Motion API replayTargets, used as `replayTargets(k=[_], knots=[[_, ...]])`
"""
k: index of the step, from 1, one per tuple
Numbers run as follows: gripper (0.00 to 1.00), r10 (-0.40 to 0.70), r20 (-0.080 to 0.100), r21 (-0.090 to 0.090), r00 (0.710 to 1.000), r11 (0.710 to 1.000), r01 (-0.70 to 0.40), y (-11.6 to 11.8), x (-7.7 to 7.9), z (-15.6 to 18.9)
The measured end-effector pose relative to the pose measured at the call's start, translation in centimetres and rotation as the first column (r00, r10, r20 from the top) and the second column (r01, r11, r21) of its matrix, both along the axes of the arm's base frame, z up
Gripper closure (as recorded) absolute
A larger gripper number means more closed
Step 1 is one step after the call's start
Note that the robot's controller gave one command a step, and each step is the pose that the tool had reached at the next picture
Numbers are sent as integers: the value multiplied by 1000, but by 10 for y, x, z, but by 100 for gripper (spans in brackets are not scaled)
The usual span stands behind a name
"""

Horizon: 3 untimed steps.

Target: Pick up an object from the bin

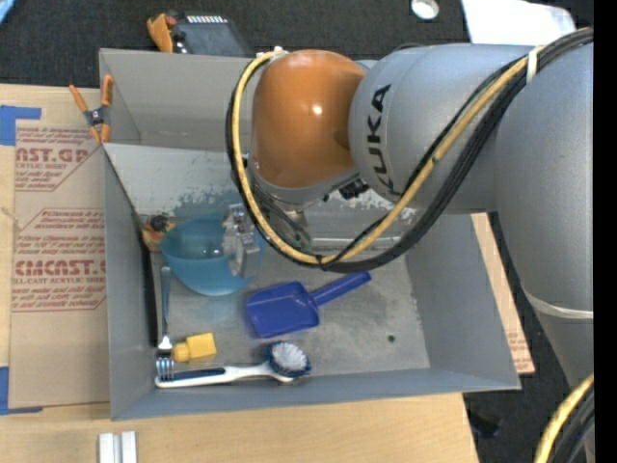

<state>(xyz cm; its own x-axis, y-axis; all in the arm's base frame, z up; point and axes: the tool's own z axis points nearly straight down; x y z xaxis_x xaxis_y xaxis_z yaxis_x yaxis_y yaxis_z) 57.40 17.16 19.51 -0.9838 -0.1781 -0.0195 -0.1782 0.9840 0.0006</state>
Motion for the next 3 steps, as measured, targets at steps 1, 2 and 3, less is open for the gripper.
replayTargets(k=[1,2,3], knots=[[100,55,4,0,998,998,-55,-5,-4,-4],[100,163,1,-4,987,987,-163,-13,1,-25],[100,197,-14,-5,980,980,-197,-22,0,-21]])
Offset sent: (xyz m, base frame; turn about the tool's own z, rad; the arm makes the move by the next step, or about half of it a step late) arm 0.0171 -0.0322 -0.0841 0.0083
